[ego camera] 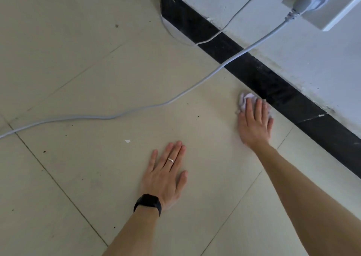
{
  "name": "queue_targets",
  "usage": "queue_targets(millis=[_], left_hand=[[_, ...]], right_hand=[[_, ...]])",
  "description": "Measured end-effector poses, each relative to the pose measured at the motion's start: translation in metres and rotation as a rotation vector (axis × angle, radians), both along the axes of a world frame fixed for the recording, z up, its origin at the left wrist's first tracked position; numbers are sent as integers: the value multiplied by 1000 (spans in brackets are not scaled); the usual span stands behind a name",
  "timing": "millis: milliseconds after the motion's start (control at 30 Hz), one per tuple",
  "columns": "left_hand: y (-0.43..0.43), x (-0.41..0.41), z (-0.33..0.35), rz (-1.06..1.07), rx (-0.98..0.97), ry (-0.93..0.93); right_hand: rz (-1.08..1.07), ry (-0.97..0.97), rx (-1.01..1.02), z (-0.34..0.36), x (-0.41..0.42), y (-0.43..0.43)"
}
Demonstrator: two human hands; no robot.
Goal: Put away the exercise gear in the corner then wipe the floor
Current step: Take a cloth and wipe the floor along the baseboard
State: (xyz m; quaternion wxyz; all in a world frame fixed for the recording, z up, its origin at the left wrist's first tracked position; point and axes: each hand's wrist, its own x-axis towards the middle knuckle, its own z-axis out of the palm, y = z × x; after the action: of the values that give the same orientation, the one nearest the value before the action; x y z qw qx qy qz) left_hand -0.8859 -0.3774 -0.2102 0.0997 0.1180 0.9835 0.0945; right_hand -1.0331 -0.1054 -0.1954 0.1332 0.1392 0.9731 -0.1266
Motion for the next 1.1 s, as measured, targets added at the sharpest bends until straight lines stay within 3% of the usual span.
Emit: queue_targets(millis=[67,100,200,267,400,500,633,867,967,1100], left_hand=[[0,-1,-1,-5,-3,2],[0,-1,-1,-9,-6,3],[-1,-1,-2,-1,3,19],[0,-4,0,4,8,23],[1,-5,-3,0,-1,21],[1,-3,-6,4,16,18],[2,-5,-3,16,20,21],[5,-9,3,48,139,50],[-13,12,6,150,299,120],[-61,73,19,269,261,64]], right_hand=[[-118,41,0,-1,-4,-16],[-43,34,-7,-2,4,-29],[511,8,29,0,36,-50],[645,23,47,3,12,-29],[230,-48,12,4,-35,13],[28,23,-20,1,-3,-12],[291,-5,-12,-2,77,-70],[310,-123,-42,9,83,-84],[446,-92,-54,6,114,-123],[591,-66,-75,5,146,-158]])
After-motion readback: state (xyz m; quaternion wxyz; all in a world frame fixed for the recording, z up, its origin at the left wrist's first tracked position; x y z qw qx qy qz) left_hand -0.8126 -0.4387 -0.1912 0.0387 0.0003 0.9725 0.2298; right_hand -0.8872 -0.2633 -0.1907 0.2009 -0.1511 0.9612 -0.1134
